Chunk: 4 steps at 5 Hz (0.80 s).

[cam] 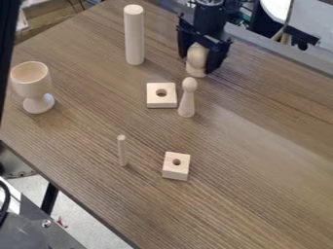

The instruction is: Move the ball from the hoop to the cup on the lower left side of the table .

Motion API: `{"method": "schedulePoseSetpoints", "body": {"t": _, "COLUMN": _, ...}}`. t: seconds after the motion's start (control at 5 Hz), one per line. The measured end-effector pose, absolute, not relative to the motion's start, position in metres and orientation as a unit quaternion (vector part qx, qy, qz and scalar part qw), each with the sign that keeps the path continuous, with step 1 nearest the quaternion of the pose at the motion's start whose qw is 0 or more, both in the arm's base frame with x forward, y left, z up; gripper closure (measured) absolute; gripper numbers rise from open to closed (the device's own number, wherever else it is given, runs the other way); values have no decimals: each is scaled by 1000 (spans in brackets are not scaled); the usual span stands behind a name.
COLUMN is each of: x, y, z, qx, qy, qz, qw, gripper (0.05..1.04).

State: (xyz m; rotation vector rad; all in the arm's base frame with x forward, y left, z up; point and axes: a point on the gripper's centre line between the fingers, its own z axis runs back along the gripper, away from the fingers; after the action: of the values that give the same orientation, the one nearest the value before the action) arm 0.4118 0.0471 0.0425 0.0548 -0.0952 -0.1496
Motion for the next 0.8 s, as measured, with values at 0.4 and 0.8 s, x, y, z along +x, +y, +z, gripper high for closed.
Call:
{"method": "schedulePoseSetpoints", "body": {"t": 0.4, "x": 407, "y": 47, "z": 40, "qx": 34, "qy": -48, "qz": -75, "qw": 995, "gripper": 121}}
{"method": "schedulePoseSetpoints", "body": {"t": 0.8, "x": 402, "y": 45, "z": 52, "qx": 41, "qy": -71, "qz": -76, "qw": 994, "gripper": 292}}
